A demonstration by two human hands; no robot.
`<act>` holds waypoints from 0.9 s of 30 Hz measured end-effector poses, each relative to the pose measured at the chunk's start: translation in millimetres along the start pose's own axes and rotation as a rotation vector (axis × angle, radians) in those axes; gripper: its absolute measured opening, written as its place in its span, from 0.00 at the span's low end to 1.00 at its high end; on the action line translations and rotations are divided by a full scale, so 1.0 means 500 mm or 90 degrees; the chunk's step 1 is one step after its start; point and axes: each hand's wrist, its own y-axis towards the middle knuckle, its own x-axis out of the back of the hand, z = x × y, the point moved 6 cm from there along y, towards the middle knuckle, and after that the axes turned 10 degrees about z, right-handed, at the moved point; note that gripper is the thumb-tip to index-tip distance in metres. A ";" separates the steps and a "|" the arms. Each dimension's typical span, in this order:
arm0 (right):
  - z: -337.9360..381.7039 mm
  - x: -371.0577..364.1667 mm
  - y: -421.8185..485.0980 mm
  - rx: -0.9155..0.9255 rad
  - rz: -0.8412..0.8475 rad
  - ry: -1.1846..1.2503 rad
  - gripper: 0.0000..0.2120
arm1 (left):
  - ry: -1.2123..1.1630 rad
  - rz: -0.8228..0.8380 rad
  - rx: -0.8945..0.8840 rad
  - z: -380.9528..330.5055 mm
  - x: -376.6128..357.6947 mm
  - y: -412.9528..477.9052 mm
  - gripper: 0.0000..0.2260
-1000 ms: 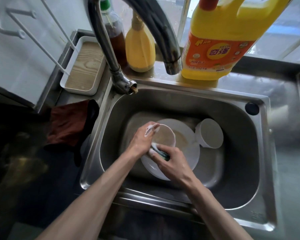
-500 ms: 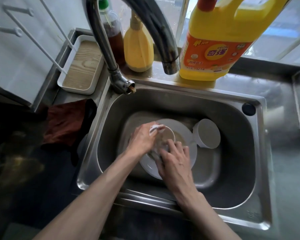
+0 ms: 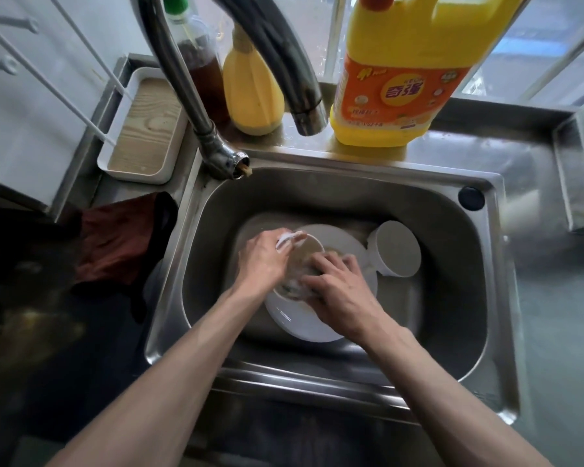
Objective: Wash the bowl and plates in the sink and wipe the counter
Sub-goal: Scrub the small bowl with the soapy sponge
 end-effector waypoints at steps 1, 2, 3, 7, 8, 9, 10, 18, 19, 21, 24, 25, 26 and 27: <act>0.001 0.003 -0.002 0.017 -0.009 -0.066 0.09 | 0.008 0.007 -0.002 0.000 0.001 0.003 0.11; 0.003 0.005 -0.003 0.024 -0.024 -0.116 0.12 | 0.007 0.013 -0.002 -0.004 0.000 0.005 0.11; 0.004 0.007 -0.002 0.019 -0.038 -0.146 0.12 | 0.005 0.015 -0.002 -0.006 -0.003 0.009 0.11; 0.009 0.010 0.006 -0.169 -0.026 0.155 0.06 | -0.058 -0.017 0.015 -0.013 -0.022 0.009 0.09; 0.007 -0.001 0.004 -0.243 0.008 0.358 0.09 | -0.091 -0.027 0.021 -0.013 -0.026 0.006 0.08; 0.008 -0.012 0.003 -0.286 0.030 0.527 0.10 | -0.118 -0.036 0.024 -0.010 -0.030 0.004 0.08; 0.010 -0.016 0.000 -0.305 0.035 0.621 0.10 | -0.129 -0.037 0.022 -0.008 -0.033 0.004 0.08; 0.004 0.017 -0.014 -0.021 0.130 -0.121 0.06 | -0.026 0.081 -0.011 -0.010 -0.047 -0.009 0.13; 0.008 0.023 -0.015 0.019 0.086 -0.214 0.05 | -0.013 0.087 -0.016 -0.014 -0.046 -0.008 0.13; 0.011 0.015 -0.016 0.009 0.059 -0.251 0.07 | 0.005 0.087 -0.021 -0.024 -0.042 0.001 0.13; 0.012 0.008 -0.013 -0.159 0.047 0.040 0.10 | 0.016 0.067 -0.015 -0.024 -0.038 0.014 0.10; 0.007 0.002 -0.014 -0.233 0.056 0.260 0.13 | 0.005 0.057 -0.009 -0.020 -0.036 0.018 0.10; 0.008 -0.004 -0.014 -0.272 0.051 0.443 0.15 | -0.008 0.048 -0.008 -0.017 -0.033 0.020 0.10; 0.012 -0.006 -0.015 -0.276 0.031 0.516 0.14 | -0.016 0.043 -0.011 -0.015 -0.029 0.021 0.11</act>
